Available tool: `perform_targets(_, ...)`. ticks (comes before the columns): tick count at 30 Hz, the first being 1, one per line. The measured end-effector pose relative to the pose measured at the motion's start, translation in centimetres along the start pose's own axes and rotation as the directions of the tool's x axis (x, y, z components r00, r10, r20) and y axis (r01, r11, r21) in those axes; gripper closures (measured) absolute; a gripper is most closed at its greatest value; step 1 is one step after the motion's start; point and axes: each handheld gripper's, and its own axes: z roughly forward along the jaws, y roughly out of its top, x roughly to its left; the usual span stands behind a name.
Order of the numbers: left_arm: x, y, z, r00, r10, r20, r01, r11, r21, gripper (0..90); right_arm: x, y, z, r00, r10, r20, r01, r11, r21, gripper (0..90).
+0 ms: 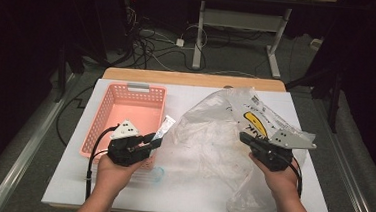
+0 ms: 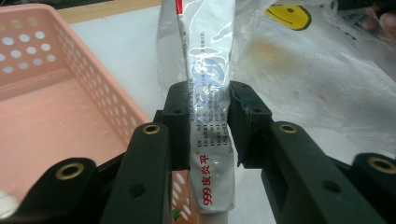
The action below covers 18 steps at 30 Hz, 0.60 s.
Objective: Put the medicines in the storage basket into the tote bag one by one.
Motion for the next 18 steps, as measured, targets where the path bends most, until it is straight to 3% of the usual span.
perform_targets(18,-3.0,-0.3,2.6,0.9959,0.047,0.077,-0.05,0.9982,0.033,68.8,-0.1,0.2,-0.3,0.9999,0.006,0.013,-0.006,1.0,-0.014,90.0)
